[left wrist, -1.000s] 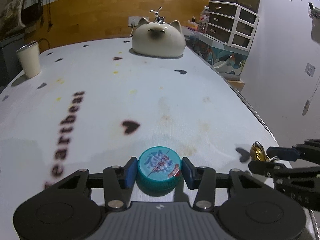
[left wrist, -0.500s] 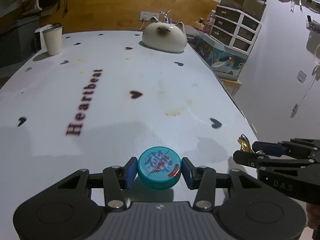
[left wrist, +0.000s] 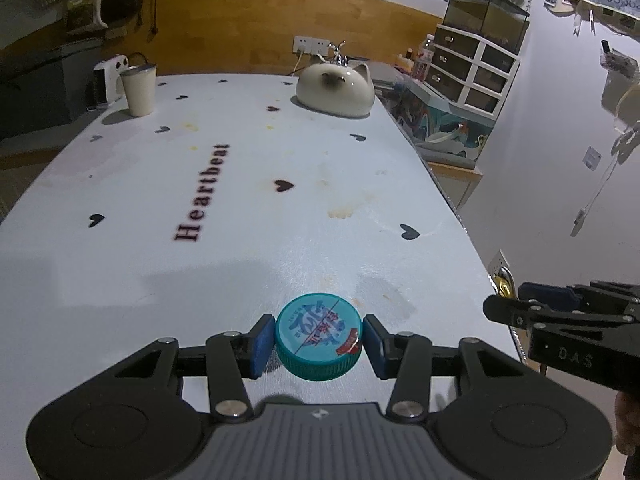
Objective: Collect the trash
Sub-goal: 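Carry the teal tin and gold wrapper with both tools over the wastebasket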
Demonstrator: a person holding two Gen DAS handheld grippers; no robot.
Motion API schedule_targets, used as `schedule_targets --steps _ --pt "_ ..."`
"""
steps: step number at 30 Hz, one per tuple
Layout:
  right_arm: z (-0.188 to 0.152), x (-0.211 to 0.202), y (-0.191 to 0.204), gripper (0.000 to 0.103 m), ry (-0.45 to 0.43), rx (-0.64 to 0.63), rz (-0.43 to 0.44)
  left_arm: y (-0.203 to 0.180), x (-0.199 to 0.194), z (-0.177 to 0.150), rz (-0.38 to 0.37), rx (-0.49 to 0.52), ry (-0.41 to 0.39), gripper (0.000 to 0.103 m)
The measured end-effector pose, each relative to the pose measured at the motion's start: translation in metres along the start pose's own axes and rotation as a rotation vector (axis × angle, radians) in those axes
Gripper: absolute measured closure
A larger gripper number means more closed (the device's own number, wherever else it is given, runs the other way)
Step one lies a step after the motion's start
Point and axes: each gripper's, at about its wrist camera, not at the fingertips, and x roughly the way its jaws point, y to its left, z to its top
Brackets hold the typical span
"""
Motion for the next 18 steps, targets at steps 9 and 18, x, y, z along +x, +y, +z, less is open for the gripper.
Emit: schedule_targets --steps 9,18 --pt "-0.017 -0.034 -0.011 0.06 -0.022 0.013 0.009 -0.021 -0.03 -0.014 0.041 -0.021 -0.028 0.055" --pt "-0.029 -0.062 -0.046 0.06 -0.045 0.012 0.014 -0.065 -0.036 -0.023 0.05 -0.016 -0.031 0.055"
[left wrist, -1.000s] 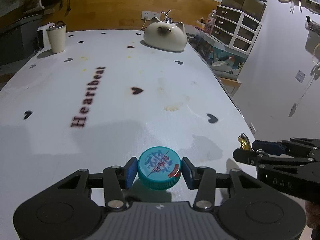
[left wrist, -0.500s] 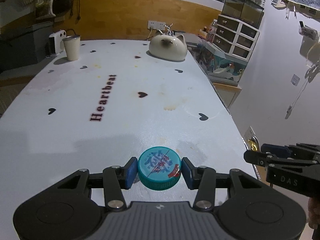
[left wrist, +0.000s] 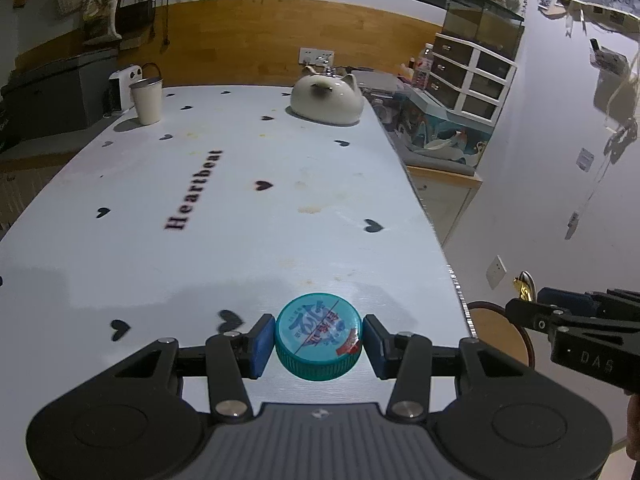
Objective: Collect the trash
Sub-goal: 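Carry the teal tin and gold wrapper with both tools over the wastebasket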
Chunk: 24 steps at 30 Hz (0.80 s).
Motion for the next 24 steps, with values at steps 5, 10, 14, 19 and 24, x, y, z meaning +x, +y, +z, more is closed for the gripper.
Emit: schedule_targets --steps 5,10,14,19,24 --pt "-0.006 -0.008 -0.028 0.06 -0.001 0.008 -0.005 -0.03 0.004 0.0 -0.004 0.005 -0.002 0.055" --pt "-0.011 -0.011 -0.065 0.06 0.0 0.026 -0.017 -0.069 0.016 0.004 -0.014 0.021 0.002 0.055" --pt "-0.017 -0.01 -0.099 0.06 0.013 0.042 -0.029 -0.104 0.031 0.006 -0.033 0.035 0.012 0.055" --pt "-0.023 -0.005 -0.145 0.06 0.037 0.059 -0.05 -0.148 0.056 0.008 -0.061 0.044 0.034 0.055" --pt "-0.03 0.005 -0.193 0.06 0.067 0.071 -0.068 -0.189 0.087 0.008 -0.081 0.053 0.069 0.055"
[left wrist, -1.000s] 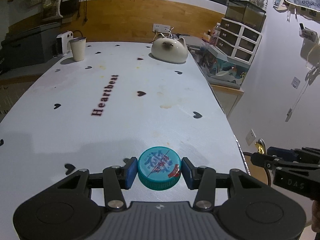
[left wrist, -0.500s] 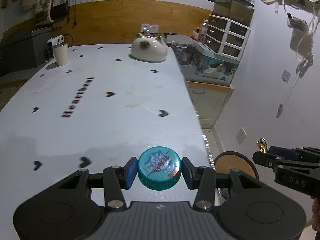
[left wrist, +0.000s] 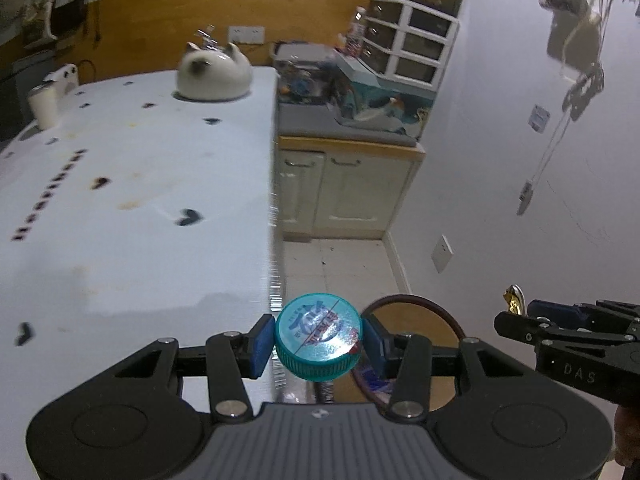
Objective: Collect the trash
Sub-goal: 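Carry the teal tin and gold wrapper with both tools over the wastebasket, then open both tools to drop the tin and wrapper into the wastebasket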
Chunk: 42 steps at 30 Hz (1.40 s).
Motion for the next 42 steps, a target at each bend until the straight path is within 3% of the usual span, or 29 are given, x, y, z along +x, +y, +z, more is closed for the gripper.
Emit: schedule_targets --steps 14,21,28,35,39,42 --pt "-0.026 0.073 -0.11 0.06 0.152 0.111 -0.052 -0.074 0.122 0.008 -0.081 0.048 0.171 0.055" --pt "-0.045 0.126 -0.146 0.06 0.243 0.212 -0.013 -0.096 0.194 0.001 -0.109 0.1 0.295 0.055" --pt "-0.065 0.19 -0.162 0.06 0.373 0.262 0.046 -0.095 0.248 -0.011 -0.11 0.063 0.403 0.055" --pt "-0.088 0.226 -0.167 0.059 0.452 0.307 0.074 -0.102 0.28 -0.004 -0.116 0.079 0.41 0.055" --pt "-0.1 0.233 -0.168 0.045 0.479 0.336 0.082 -0.113 0.299 0.001 -0.123 0.109 0.395 0.054" --pt "-0.106 0.233 -0.17 0.042 0.485 0.355 0.091 -0.123 0.313 0.001 -0.13 0.137 0.385 0.054"
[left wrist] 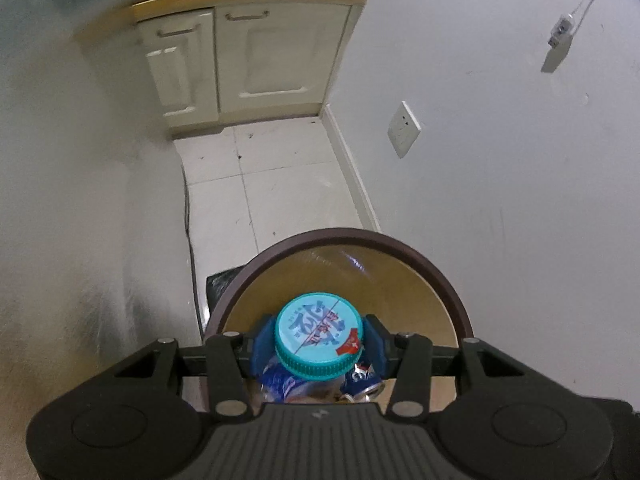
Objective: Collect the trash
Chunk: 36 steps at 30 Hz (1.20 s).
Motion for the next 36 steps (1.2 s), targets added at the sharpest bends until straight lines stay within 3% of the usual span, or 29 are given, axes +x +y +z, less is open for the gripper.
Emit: schedule_targets --steps 2,5,14,21,27,36 --pt "-0.002 0.0 -0.001 0.042 -0.001 0.008 0.0 -0.004 0.01 0.001 0.009 0.028 0.017 0.05" --pt "-0.004 -0.001 -0.005 0.042 -0.002 0.015 0.003 -0.002 0.018 -0.003 0.042 0.041 0.038 0.033" --pt "-0.005 -0.006 -0.006 0.041 -0.006 -0.006 0.001 0.021 0.011 -0.023 0.084 -0.01 0.091 0.021" --pt "0.0 -0.02 -0.005 0.032 -0.039 -0.03 -0.015 0.028 -0.008 -0.031 0.092 -0.048 0.08 0.007" --pt "0.006 -0.038 -0.007 0.022 -0.081 -0.03 -0.043 0.024 -0.026 -0.034 0.091 -0.058 0.057 0.0" --pt "0.01 -0.065 -0.006 0.016 -0.12 -0.052 -0.079 0.024 -0.057 -0.036 0.111 -0.072 0.037 0.0"
